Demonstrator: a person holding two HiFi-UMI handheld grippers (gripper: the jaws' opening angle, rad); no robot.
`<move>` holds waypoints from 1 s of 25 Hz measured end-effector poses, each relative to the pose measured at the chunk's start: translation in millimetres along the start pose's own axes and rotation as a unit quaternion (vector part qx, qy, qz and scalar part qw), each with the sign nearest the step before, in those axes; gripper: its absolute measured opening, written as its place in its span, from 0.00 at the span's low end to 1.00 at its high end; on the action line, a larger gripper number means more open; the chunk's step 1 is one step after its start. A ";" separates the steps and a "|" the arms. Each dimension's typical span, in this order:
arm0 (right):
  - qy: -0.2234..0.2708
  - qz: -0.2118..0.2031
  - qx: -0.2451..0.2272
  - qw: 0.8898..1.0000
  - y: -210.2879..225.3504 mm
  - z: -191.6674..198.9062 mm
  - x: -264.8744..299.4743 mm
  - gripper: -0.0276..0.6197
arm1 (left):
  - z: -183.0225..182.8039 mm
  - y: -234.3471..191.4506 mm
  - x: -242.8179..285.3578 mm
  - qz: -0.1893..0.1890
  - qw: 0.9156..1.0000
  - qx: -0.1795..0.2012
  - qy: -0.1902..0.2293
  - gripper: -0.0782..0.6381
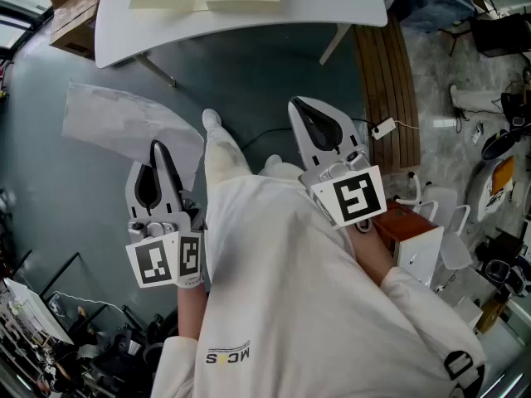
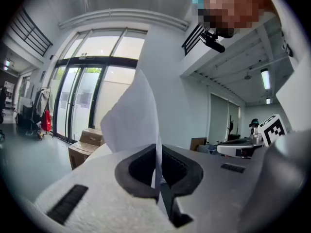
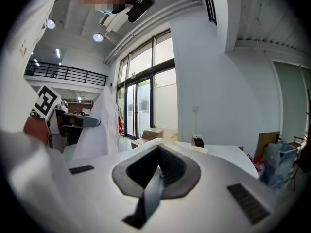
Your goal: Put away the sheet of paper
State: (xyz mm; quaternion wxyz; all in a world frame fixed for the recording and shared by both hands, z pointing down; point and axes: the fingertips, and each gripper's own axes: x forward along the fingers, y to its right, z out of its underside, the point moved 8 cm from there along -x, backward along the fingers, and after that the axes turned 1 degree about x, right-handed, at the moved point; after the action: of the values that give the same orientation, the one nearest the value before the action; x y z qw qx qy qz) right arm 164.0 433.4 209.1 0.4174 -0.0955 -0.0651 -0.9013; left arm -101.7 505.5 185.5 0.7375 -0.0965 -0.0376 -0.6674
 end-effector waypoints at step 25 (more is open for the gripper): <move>0.020 0.000 0.019 1.000 9.0 35.3 -32.6 0.06 | 25.8 50.8 14.0 0.061 0.997 0.037 -0.017 0.14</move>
State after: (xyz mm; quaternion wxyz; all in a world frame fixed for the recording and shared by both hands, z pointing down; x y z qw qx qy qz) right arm 195.7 458.7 236.5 0.4209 -0.0693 -0.0739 -0.9014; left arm -48.0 501.4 208.7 0.7790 -0.0824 -0.0684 -0.6178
